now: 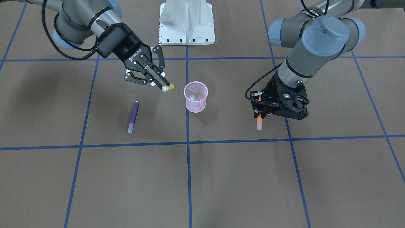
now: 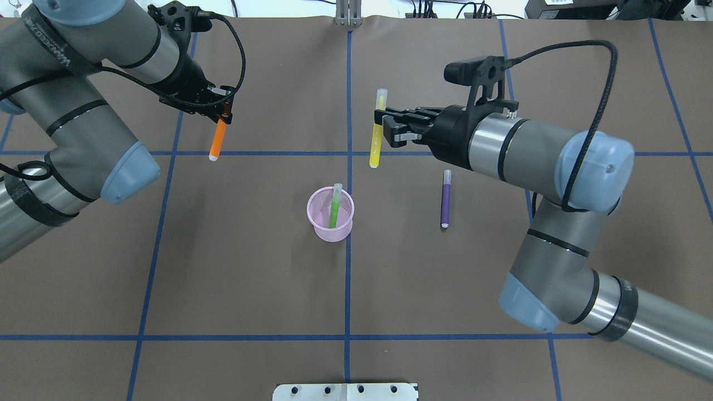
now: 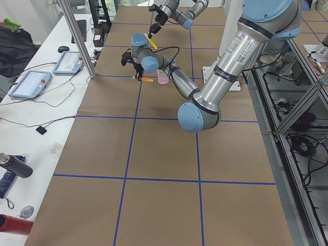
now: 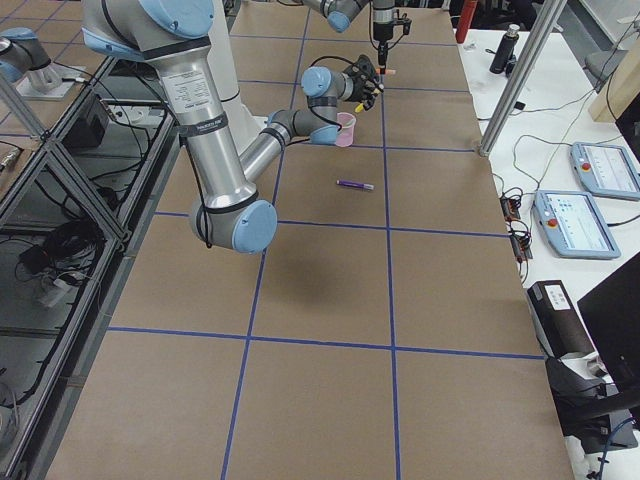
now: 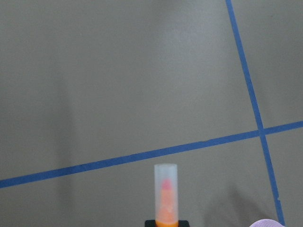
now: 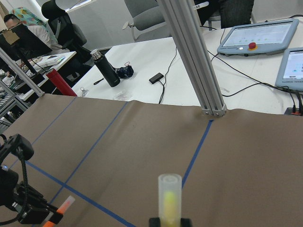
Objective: Collect pens into pen holder
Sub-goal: 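Lift the orange marker away while the right gripper brings the yellow marker over the cup, then lower the yellow marker into the pink cup and open the right gripper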
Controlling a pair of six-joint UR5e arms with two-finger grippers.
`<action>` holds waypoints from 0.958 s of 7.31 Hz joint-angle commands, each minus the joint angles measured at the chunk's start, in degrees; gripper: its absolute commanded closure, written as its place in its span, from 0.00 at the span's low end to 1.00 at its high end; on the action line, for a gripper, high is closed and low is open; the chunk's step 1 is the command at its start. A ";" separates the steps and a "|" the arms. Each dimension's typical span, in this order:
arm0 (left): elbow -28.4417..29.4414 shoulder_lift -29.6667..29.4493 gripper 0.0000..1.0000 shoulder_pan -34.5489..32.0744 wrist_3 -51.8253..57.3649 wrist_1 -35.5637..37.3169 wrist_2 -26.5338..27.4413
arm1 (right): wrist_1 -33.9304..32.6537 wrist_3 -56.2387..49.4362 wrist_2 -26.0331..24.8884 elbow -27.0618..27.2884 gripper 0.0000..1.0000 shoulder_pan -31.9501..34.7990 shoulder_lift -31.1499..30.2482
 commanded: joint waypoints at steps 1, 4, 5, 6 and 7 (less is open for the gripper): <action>-0.07 0.10 1.00 -0.43 0.01 0.05 -0.41 | -4.94 -3.03 -5.67 -0.50 1.00 -5.28 3.87; 0.28 0.19 1.00 -0.43 0.18 0.05 -0.06 | -4.95 -3.56 -11.55 -7.33 1.00 -8.98 8.08; 0.28 0.19 1.00 -0.43 0.53 0.05 -0.06 | -4.87 -3.47 -13.14 -7.62 1.00 -10.65 8.01; 0.28 0.19 1.00 -0.43 1.06 0.13 -0.06 | -4.69 -3.47 -14.03 -9.36 1.00 -11.27 8.10; 0.28 0.19 1.00 -0.43 1.06 0.13 -0.14 | -4.60 -3.47 -15.17 -9.99 1.00 -12.24 7.84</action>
